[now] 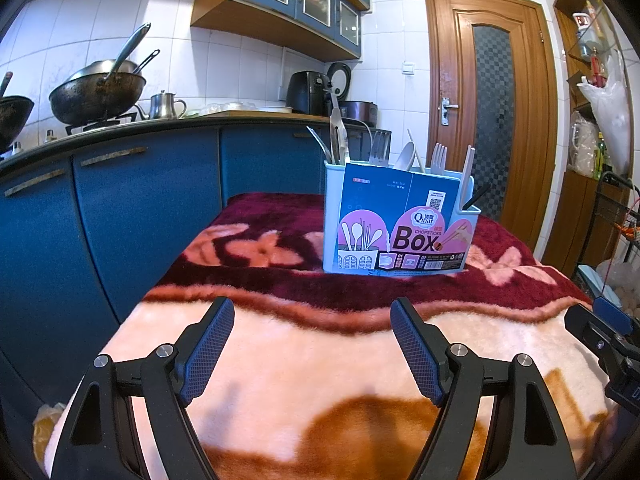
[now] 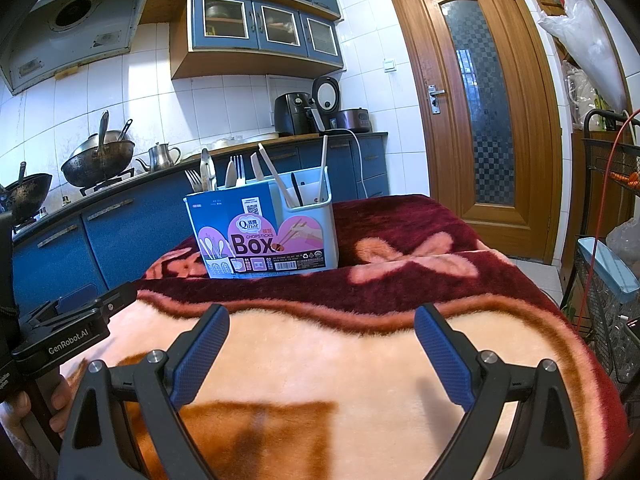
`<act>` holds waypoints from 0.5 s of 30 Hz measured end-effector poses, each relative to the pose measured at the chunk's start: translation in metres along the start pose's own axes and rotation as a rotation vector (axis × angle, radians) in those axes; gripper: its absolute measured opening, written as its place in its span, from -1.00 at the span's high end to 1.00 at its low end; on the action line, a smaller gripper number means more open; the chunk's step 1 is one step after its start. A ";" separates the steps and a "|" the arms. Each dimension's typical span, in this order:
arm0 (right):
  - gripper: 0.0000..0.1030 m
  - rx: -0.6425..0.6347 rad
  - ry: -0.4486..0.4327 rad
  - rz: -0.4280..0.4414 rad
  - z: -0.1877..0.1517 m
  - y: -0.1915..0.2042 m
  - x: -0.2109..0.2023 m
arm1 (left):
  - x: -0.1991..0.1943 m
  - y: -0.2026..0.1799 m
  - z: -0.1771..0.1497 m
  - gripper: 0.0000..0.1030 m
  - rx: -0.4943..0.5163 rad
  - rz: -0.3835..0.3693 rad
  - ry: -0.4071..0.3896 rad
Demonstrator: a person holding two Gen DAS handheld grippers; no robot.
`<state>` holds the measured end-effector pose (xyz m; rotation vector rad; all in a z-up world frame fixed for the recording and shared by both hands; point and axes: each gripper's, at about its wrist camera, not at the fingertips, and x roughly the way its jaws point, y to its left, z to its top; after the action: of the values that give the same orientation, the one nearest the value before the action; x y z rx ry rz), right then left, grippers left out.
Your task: Organize utensils
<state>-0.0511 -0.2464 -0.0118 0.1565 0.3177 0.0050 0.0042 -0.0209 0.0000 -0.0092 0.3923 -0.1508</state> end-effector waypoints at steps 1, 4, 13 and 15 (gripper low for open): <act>-0.86 0.000 0.000 0.000 0.000 0.000 0.000 | 0.000 0.001 0.000 -0.58 0.000 0.000 0.000; -0.86 0.000 0.001 0.000 0.000 0.000 0.000 | 0.000 0.001 0.000 -0.58 0.001 0.000 -0.001; -0.86 0.000 0.001 0.000 -0.001 0.000 0.000 | 0.000 0.001 0.000 -0.58 0.000 0.000 0.000; -0.86 0.001 0.001 0.000 -0.001 0.000 0.000 | 0.000 0.000 0.000 -0.58 0.001 0.000 0.000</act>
<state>-0.0512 -0.2459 -0.0130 0.1570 0.3183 0.0051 0.0044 -0.0205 0.0002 -0.0084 0.3923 -0.1514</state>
